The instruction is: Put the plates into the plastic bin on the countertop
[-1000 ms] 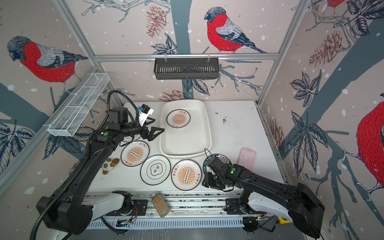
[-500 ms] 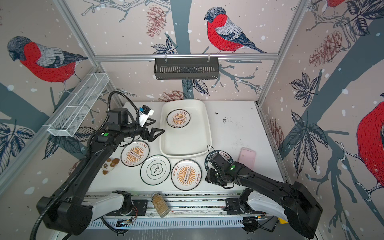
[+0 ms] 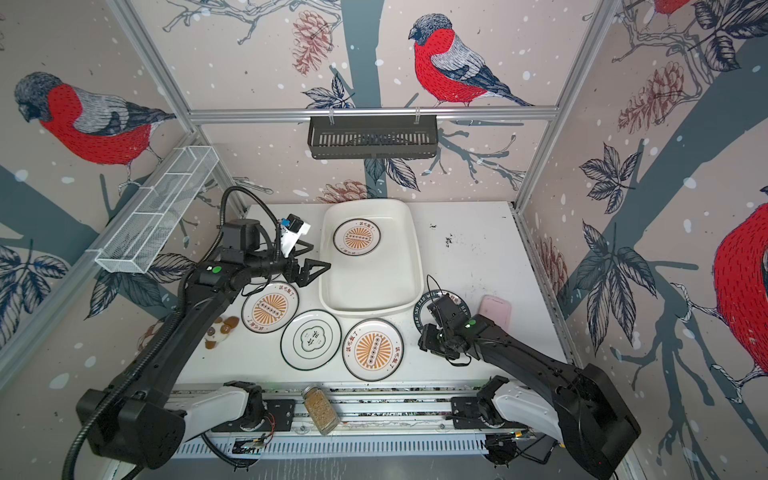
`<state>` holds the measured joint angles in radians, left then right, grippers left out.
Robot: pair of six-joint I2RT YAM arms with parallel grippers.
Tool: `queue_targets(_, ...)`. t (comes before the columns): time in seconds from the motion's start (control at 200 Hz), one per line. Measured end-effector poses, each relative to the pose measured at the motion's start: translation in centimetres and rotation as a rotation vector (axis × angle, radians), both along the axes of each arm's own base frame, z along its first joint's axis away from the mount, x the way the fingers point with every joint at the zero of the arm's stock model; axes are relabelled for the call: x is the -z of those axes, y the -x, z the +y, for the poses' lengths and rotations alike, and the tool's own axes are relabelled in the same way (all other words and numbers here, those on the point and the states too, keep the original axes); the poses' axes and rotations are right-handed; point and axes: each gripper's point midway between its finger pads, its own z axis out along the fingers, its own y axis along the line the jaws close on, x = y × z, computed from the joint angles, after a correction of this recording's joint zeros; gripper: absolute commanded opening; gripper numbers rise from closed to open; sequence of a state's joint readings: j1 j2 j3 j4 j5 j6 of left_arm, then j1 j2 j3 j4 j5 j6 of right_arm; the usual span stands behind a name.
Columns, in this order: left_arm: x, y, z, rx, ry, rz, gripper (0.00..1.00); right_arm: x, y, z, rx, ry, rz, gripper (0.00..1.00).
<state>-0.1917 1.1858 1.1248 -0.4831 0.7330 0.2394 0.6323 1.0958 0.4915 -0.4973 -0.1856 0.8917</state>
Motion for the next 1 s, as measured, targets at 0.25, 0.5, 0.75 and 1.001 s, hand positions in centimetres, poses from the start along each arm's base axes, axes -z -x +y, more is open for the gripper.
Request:
queue_targets(0.25,-0.1,0.1,0.0,0.002,0.002,-0.003,0.98,0.8,-0.8,-0.7,-0.007,0.038,0.014,0.60)
queue_targets(0.5,0.1,0.2,0.0,0.002,0.001,0.000,0.98,0.8,-2.4,-1.7,0.034,0.042,-0.010,0.61)
queue_targets(0.75,0.4,-0.1,0.0,0.001,-0.005,0.008,0.98,0.9,-4.9,-2.5,0.070,0.056,-0.044,0.61)
queue_targets(1.001,0.7,-0.2,0.0,0.002,-0.006,0.017,0.98,1.0,-8.4,-3.2,0.108,0.058,-0.094,0.61)
